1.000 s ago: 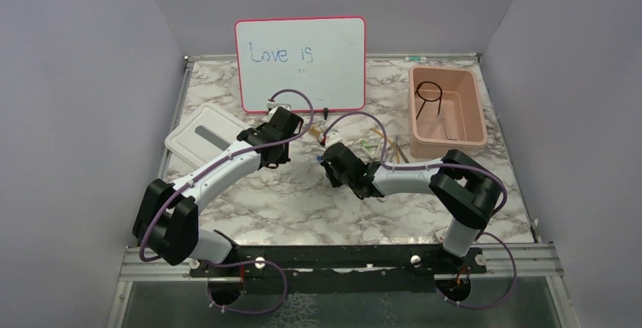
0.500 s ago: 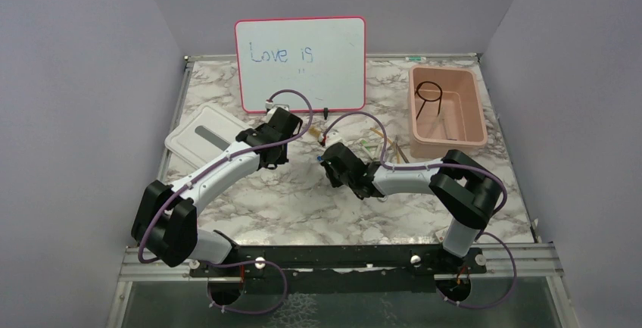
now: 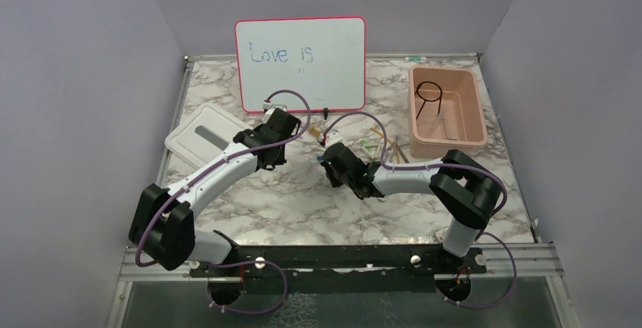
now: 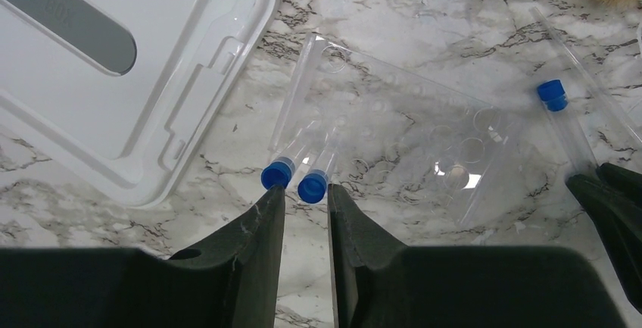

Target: Organize the chemistry lab equipment

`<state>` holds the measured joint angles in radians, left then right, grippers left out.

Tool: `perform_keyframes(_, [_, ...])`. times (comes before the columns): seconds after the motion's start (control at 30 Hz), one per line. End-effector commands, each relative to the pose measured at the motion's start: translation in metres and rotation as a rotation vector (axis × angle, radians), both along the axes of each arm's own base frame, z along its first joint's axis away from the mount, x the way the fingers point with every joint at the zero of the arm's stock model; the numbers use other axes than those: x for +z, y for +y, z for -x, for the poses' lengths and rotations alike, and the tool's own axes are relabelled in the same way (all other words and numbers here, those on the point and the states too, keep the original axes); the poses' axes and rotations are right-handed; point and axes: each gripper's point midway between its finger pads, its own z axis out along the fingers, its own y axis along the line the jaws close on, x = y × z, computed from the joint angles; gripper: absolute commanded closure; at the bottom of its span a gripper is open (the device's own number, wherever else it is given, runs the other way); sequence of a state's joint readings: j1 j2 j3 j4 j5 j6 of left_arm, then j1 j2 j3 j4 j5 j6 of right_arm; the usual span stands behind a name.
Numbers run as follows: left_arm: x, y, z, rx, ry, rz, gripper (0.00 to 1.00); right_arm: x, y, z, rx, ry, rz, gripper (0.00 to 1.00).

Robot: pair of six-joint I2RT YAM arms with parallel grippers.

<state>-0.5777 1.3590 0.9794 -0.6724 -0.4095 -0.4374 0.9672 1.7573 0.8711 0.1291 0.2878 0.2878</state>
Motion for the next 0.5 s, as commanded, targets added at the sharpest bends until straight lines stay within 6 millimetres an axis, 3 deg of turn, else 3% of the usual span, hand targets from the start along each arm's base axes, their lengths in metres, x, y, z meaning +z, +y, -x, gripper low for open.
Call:
perform_keyframes(0.0, [0.015, 0.001, -0.002, 0.009, -0.043, 0.029, 0.68, -0.003, -0.007, 0.005, -0.007, 0.010, 0.012, 0.98])
perform_keyframes(0.23, [0.050, -0.017, -0.006, -0.030, -0.123, 0.153, 0.54, 0.010, -0.013, -0.001, -0.041, -0.042, -0.005, 0.99])
perform_keyframes(0.47, [0.082, -0.052, -0.004, -0.098, -0.200, 0.394, 0.41, 0.066, -0.015, 0.004, -0.014, -0.163, -0.186, 0.99])
